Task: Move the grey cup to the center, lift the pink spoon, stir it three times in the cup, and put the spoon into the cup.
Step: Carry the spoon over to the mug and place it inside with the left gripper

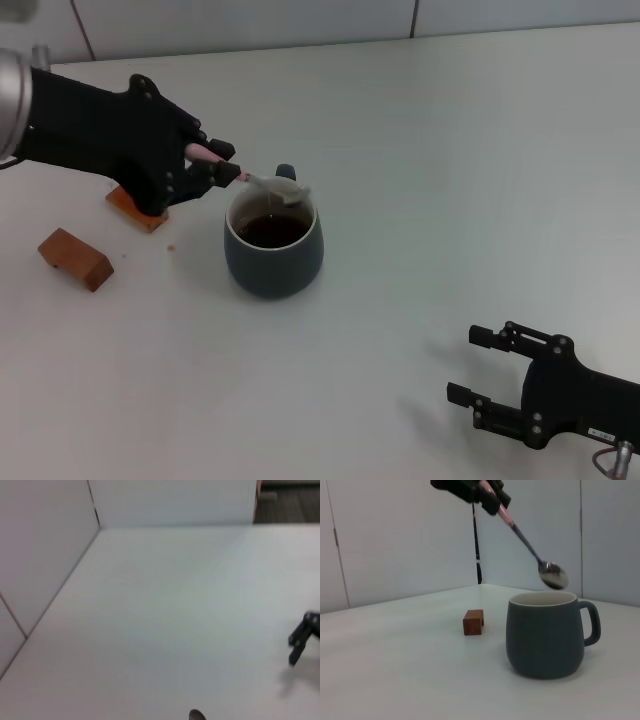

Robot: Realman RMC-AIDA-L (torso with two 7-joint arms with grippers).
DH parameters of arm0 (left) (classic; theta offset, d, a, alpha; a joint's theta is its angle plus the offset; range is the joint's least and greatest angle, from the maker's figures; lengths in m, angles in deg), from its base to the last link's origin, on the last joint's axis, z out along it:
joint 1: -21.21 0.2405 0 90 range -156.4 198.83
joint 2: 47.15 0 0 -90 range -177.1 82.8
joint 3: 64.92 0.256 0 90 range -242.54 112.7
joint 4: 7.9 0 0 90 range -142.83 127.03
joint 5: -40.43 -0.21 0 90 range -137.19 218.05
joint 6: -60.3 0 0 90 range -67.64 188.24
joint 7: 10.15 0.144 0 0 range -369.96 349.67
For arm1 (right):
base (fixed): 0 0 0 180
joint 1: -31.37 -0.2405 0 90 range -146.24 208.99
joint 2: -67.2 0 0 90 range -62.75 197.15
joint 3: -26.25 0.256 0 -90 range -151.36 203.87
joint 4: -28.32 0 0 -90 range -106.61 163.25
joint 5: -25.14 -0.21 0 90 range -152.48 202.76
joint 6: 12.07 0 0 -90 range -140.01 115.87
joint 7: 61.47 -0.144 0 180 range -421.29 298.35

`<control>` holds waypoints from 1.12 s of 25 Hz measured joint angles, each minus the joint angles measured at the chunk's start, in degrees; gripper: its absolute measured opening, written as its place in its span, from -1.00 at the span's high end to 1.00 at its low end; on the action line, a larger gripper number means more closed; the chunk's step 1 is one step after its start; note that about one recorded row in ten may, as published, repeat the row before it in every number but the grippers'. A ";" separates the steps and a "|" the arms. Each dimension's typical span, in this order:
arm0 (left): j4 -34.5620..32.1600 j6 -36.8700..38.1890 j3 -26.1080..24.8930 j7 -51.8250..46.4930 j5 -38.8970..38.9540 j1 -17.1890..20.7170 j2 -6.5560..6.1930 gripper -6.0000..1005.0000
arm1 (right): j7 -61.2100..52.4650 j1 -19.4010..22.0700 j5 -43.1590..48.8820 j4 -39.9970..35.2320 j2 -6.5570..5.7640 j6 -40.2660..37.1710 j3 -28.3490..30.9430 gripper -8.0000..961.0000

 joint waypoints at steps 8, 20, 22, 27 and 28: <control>-2.00 -4.84 12.57 -4.84 -10.39 -1.33 0.16 0.72 | -0.32 0.07 0.00 -0.01 0.00 -0.01 0.01 -0.52; -0.76 -6.89 20.25 -10.84 -19.73 -3.98 0.50 0.72 | -0.53 0.01 0.08 0.00 -0.09 -0.01 0.01 -0.52; -0.89 -6.81 20.42 -11.37 -20.52 -3.99 0.49 0.72 | -0.53 0.01 0.13 0.00 -0.09 0.00 0.01 -0.52; -1.14 -6.17 21.06 -11.83 -20.85 -4.00 0.48 0.72 | -0.53 0.05 0.21 0.00 -0.09 0.00 0.01 -0.52; -1.27 -5.73 21.45 -11.90 -20.31 -4.07 0.48 0.72 | -0.53 0.07 0.25 0.00 -0.09 0.00 0.01 -0.52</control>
